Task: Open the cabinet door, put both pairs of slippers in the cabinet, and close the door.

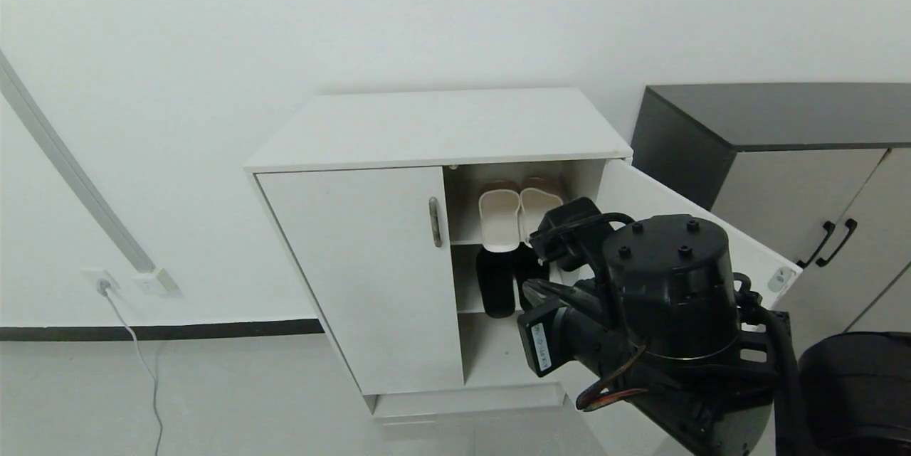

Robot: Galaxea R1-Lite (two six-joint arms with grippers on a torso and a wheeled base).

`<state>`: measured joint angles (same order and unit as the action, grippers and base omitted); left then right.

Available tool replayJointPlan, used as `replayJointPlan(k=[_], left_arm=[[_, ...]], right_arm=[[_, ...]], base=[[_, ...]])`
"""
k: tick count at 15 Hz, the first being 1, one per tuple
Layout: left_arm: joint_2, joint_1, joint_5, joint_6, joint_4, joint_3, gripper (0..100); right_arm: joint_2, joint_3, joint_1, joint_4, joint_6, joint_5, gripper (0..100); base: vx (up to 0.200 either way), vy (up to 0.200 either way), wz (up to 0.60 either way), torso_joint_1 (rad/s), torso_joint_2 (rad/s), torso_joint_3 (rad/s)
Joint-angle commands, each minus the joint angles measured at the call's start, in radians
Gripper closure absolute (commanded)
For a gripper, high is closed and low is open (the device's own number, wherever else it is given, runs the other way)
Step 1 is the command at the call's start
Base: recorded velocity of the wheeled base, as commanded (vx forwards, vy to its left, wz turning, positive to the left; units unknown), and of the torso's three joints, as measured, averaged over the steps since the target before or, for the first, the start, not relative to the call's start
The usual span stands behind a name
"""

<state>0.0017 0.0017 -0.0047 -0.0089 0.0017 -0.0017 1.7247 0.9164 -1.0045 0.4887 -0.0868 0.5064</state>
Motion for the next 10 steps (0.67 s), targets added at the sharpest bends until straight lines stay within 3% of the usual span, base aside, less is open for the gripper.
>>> replayJointPlan(k=[1,10], left_arm=[[0.000,0.000,0.000,0.000,0.000,0.000,100],[0.000,0.000,-0.001,0.003,0.000,0.000,100]], right_arm=[[0.001,-0.001,0.000,0.001,-0.001,0.000,100],[0.007,-0.002,0.004,0.001,-0.001,0.001,100]], base=[[0.000,0.000,0.00,0.207,-0.52,-0.310],[0.000,0.000,0.00,0.236,-0.56,-0.324]])
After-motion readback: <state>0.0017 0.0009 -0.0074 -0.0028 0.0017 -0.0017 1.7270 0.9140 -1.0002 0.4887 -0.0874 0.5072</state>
